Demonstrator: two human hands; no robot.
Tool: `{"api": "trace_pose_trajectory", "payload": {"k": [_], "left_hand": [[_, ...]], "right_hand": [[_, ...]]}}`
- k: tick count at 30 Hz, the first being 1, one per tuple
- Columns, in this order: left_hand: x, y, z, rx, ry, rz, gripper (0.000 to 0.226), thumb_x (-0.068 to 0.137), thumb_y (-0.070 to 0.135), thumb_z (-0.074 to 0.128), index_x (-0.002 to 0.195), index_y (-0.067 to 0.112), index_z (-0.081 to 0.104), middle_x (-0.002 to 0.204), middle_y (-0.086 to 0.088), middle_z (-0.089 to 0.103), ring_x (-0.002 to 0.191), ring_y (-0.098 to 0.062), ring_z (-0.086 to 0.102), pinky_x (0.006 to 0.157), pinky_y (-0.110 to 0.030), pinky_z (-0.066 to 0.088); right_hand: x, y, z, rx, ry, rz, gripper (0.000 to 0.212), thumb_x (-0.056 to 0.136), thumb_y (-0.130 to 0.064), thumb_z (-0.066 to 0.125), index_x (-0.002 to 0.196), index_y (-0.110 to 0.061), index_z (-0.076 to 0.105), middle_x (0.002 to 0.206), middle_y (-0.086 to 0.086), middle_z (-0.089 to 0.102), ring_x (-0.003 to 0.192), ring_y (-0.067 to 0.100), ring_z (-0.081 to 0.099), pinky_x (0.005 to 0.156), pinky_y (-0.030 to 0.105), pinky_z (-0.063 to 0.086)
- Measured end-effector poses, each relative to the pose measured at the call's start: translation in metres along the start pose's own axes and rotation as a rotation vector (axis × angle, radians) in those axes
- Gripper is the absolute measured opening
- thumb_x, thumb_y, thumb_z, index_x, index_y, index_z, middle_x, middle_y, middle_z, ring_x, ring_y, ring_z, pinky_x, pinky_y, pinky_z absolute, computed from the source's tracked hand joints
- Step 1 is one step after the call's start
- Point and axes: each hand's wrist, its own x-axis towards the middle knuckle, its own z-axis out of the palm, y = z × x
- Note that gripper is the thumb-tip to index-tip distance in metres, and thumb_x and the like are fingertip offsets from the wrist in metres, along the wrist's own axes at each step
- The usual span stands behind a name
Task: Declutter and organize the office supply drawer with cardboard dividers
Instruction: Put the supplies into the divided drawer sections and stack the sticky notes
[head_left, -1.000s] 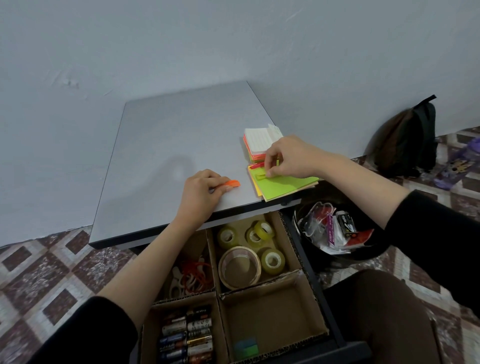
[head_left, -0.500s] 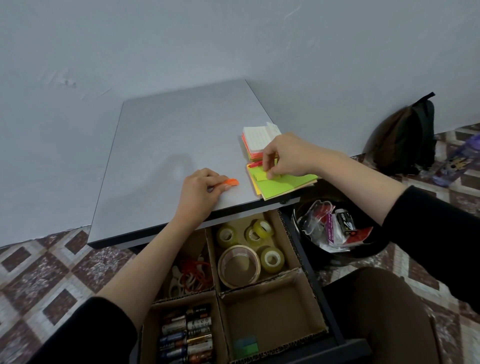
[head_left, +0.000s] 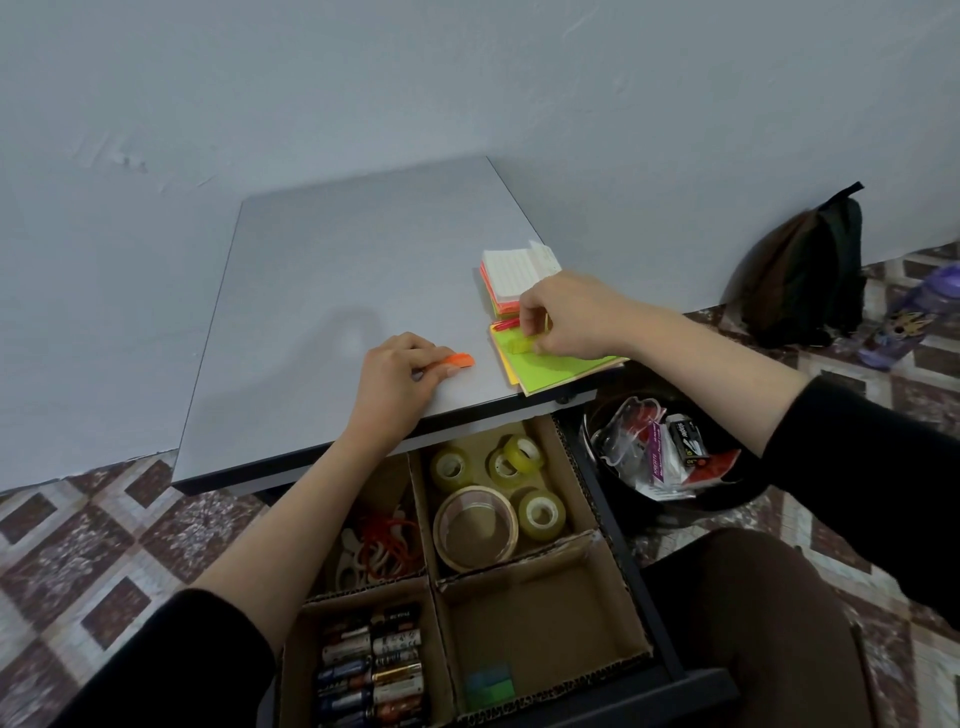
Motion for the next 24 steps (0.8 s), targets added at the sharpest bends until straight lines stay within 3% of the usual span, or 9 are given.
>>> {"api": "trace_pose_trajectory", "payload": {"k": [5,10,15,20,24], "left_hand": [[0.000,0.000,-0.001,0.016,0.013,0.011,0.021,0.082,0.015,0.069,0.101,0.006,0.072,0.095,-0.011,0.067,0.087,-0.020,0.058,0.076,-0.021,0.039],[-0.002,-0.002,0.001,0.129,-0.024,0.106,0.021,0.080,0.014,0.066,0.098,0.004,0.073,0.086,-0.013,0.066,0.079,-0.030,0.059,0.068,-0.029,0.042],[-0.002,0.000,0.001,0.300,-0.058,0.248,0.022,0.077,0.010,0.061,0.093,-0.001,0.073,0.079,-0.017,0.063,0.070,-0.036,0.059,0.057,-0.037,0.052],[0.002,0.012,-0.003,0.303,-0.149,0.126,0.025,0.094,0.011,0.053,0.111,0.001,0.067,0.102,-0.021,0.061,0.098,-0.036,0.054,0.083,-0.035,0.041],[-0.014,0.021,-0.013,0.175,-0.122,0.057,0.023,0.091,0.011,0.056,0.107,-0.001,0.068,0.101,-0.020,0.062,0.096,-0.033,0.057,0.081,-0.029,0.039]], "right_hand": [[-0.005,0.003,0.001,-0.029,0.073,-0.006,0.020,0.081,-0.009,0.063,0.099,-0.013,0.067,0.101,0.002,0.065,0.097,0.020,0.054,0.075,0.027,0.039],[-0.009,0.005,0.005,0.022,0.134,-0.008,0.024,0.082,-0.007,0.061,0.104,-0.010,0.071,0.104,0.006,0.069,0.091,0.017,0.057,0.073,0.021,0.036],[-0.014,0.003,0.016,0.011,0.218,0.000,0.028,0.086,-0.007,0.056,0.109,-0.010,0.070,0.112,0.008,0.069,0.108,0.027,0.058,0.090,0.028,0.040],[-0.024,0.000,0.018,0.075,0.266,0.042,0.028,0.089,-0.007,0.054,0.112,-0.008,0.069,0.116,0.011,0.067,0.110,0.028,0.057,0.091,0.026,0.036],[-0.038,-0.004,0.014,0.255,0.335,0.130,0.023,0.086,-0.005,0.059,0.105,-0.006,0.072,0.106,0.011,0.070,0.092,0.022,0.063,0.078,0.019,0.038]]}}
